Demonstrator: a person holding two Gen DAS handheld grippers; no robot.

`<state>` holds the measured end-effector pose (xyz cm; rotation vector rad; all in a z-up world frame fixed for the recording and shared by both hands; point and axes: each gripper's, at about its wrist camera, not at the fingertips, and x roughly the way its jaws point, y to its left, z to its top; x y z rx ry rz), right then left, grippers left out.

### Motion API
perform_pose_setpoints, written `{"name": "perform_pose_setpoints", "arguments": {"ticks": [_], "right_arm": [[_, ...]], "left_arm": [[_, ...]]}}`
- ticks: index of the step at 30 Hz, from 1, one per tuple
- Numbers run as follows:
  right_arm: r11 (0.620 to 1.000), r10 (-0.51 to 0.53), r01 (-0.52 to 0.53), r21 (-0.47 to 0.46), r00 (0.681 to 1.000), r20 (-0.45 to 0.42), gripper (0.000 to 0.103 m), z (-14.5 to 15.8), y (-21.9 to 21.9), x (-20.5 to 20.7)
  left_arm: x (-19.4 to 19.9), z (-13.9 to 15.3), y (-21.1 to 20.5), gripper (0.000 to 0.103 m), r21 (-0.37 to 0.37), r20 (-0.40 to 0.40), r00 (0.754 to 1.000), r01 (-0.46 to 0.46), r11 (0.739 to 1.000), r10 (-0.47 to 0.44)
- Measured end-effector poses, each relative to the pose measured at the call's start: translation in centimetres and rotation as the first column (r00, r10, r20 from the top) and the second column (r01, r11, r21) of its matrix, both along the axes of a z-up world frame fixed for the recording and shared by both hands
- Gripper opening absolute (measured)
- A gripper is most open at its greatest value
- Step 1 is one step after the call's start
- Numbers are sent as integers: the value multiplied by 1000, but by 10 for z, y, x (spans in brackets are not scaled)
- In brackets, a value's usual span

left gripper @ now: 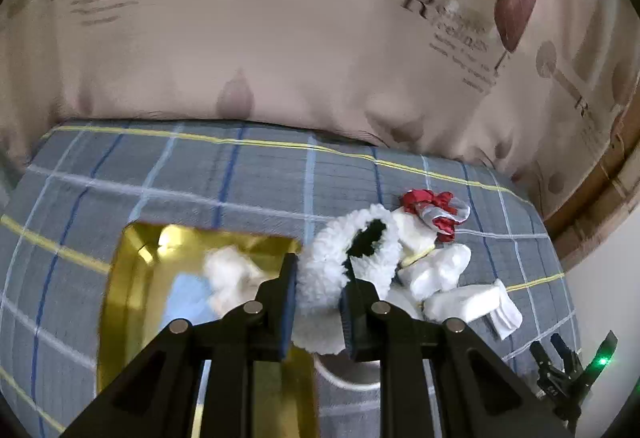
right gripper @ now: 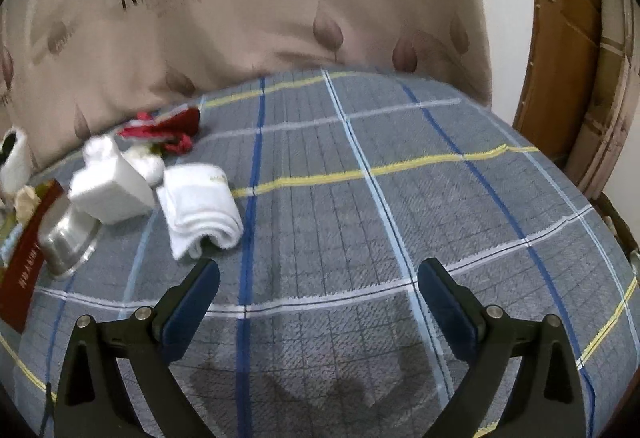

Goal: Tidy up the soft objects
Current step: 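Lift the white fluffy sock with the left gripper and carry it over the tin, then grasp the white plastic bundle with the right gripper while the left holds the sock over the tin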

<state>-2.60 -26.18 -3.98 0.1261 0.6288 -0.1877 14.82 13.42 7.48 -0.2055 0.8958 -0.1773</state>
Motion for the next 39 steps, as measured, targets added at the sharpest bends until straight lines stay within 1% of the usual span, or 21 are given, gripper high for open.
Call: {"name": "perform_pose_setpoints", "arguments": {"ticks": [2,3,5,7,9,11,12,16,18,20,23,30,32,33,34,35,36,37,39], "right_arm": [[1000,21,-21,11,999,34,95,4,0,-5],[999,35,-35,12,998,46,91,5,2,-6],[995,98,-100,30,993,59,86,15,8,-6],[985,168,-170,30,984,66,86,30,20,0],[964,263,-265,18,962,79,86,53,38,10],[934,354,-357,25,932,77,86,72,55,22],[909,413,-415,28,909,59,86,81,66,33],[852,520,-521,-48,854,-25,85,97,112,71],[834,544,-548,-57,835,-79,85,94,127,92],[828,544,-555,-80,830,-121,85,88,140,110],[821,549,-566,-72,818,-172,85,77,156,131],[829,536,-557,-51,817,-212,84,57,166,162],[830,534,-556,-46,814,-228,79,53,168,170],[829,536,-558,-41,812,-230,68,52,168,171],[825,542,-563,-32,808,-232,46,50,169,174],[822,546,-569,-28,802,-241,37,48,171,176],[820,547,-571,-27,798,-252,37,46,172,178],[816,556,-579,-8,787,-269,34,44,174,180],[808,568,-589,-3,781,-258,28,44,175,179]], "left_arm": [[-15,2,8,19,4,6,1000,-25,1000,25],[-23,2,13,19,2,8,999,-35,999,35],[-34,2,19,19,-3,6,999,-46,999,46],[-43,-1,25,19,-8,0,999,-55,998,55],[-50,-4,32,19,-32,-13,998,-64,997,63],[-55,-6,36,19,-50,-19,998,-68,996,67],[-58,-7,38,19,-55,-20,997,-69,996,68],[-66,-9,42,19,-71,-18,998,-65,995,64],[-67,-9,43,19,-75,-17,998,-63,995,62],[-68,-11,45,19,-84,-23,998,-55,995,53],[-69,-13,46,19,-90,-24,999,-48,995,45],[-67,-17,45,20,-95,-31,999,-23,995,20],[-66,-19,45,20,-100,-33,999,-20,995,16],[-66,-20,45,20,-100,-34,999,-20,995,17],[-65,-20,46,20,-99,-34,999,-22,995,19],[-65,-21,48,20,-101,-38,999,-24,995,20],[-65,-23,48,20,-104,-43,999,-23,994,19],[-64,-23,49,20,-105,-45,999,-24,994,20],[-66,-23,51,20,-98,-43,999,-34,995,30]]}}
